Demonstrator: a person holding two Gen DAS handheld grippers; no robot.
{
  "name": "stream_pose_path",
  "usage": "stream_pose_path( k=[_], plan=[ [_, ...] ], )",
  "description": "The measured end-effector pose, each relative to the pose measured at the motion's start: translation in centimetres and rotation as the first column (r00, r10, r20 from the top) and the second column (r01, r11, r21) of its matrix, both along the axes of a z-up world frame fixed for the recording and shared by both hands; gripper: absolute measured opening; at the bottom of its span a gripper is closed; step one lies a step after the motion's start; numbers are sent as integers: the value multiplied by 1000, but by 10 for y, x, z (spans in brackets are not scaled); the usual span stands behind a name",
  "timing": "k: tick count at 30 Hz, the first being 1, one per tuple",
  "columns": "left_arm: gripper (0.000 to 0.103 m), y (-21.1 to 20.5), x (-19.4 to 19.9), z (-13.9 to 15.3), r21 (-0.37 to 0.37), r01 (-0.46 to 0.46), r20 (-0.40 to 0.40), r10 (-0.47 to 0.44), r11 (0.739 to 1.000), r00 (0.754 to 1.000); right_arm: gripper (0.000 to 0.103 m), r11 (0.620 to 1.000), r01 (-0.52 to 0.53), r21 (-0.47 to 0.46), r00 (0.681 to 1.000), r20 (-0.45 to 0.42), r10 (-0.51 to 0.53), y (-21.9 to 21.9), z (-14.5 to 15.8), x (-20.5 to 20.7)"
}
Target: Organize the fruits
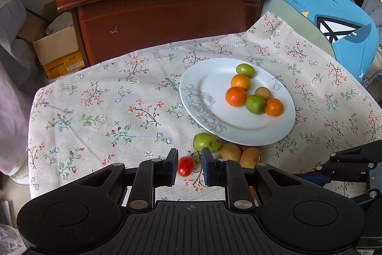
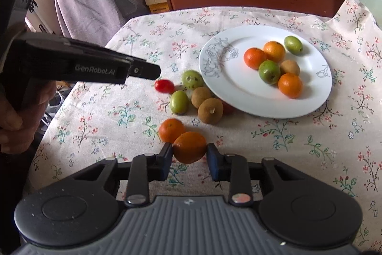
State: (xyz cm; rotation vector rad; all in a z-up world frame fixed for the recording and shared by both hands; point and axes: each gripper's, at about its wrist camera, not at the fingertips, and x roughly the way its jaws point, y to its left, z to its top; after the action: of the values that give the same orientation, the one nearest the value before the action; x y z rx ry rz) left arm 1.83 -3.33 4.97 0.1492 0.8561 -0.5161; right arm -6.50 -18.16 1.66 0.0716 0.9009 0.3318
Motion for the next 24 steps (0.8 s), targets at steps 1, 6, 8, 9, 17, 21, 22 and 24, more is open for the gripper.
stream_pose_path(
  k=[1, 6, 8, 9, 17, 21, 22, 24],
  plan=[
    [19, -1, 0, 2, 0, 2, 8, -2, 1000, 1000, 31, 1000, 7, 12, 1000, 13, -7, -2, 5, 0],
    [19, -7, 3, 10, -17, 21, 20, -21, 1000, 1000, 31, 999, 31, 20, 997, 76, -33, -13, 27, 4],
    [19, -11, 5, 14, -14, 32, 32, -31, 999, 999, 31, 999, 34, 16, 996, 83, -36, -16, 32, 8],
    [19, -14, 6, 16, -18, 37, 38, -36, 999, 999, 31, 999, 32, 7, 995, 91, -32, -18, 35, 10],
    [19, -12, 19, 23, -33, 50, 31, -49, 998, 998, 31, 997, 80, -8, 993, 91, -79, -38, 35, 30],
    [23, -1, 22, 6, 23, 44, -26, -43, 999, 999, 31, 995, 100, 20, 993, 65, -101, -43, 31, 34],
    [23, 1, 23, -1, 41, 44, -55, -42, 998, 998, 31, 995, 94, 20, 993, 66, -95, -42, 31, 34],
    [23, 1, 24, -16, 73, 45, -96, -38, 996, 995, 31, 996, 82, 22, 994, 68, -83, -39, 30, 35]
  ],
)
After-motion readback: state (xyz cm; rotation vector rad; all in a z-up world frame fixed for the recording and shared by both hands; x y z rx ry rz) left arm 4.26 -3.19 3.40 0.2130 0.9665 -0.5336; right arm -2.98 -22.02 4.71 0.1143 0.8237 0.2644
